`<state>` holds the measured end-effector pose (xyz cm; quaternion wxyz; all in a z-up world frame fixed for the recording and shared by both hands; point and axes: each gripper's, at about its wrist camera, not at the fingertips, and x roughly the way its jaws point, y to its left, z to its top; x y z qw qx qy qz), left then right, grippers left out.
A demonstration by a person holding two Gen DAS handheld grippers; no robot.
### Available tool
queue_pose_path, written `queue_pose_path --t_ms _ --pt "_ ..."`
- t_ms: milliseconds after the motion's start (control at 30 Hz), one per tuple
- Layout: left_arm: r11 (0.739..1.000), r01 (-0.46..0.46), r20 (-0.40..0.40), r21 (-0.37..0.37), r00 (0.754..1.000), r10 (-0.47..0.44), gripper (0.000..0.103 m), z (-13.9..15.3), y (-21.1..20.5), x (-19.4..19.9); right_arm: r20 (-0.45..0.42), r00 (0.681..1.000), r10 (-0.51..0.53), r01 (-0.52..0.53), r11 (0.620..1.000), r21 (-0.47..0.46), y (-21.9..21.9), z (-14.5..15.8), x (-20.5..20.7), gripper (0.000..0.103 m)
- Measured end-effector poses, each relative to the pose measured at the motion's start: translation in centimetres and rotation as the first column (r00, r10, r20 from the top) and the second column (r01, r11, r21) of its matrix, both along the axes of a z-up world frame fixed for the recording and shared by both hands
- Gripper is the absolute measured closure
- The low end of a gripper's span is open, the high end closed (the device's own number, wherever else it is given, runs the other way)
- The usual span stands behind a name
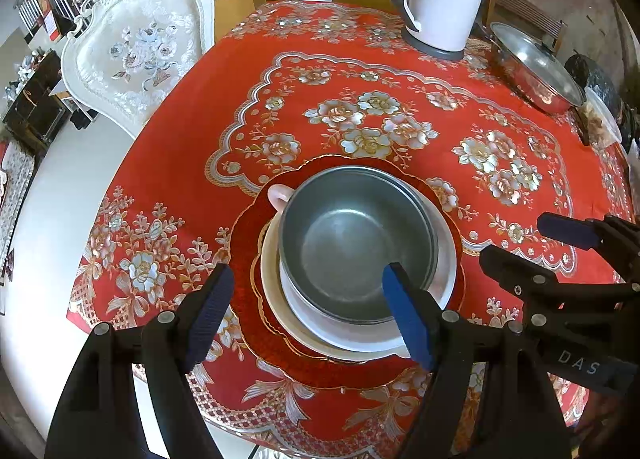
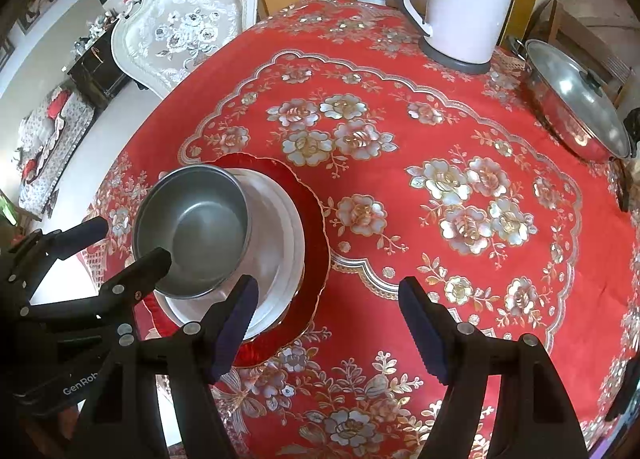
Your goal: Organize plates and bowls
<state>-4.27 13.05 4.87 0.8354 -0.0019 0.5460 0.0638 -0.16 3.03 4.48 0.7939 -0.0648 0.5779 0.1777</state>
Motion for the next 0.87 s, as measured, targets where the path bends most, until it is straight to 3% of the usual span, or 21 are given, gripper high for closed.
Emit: queue_pose_path --t_ms 867 --pt "1.0 0.006 0.009 -0.006 1.0 -0.006 0.026 0.47 -0.42 0.1 0.008 1.0 -0.011 0.01 1.0 0.03 -0.6 0.4 -0.17 0.028"
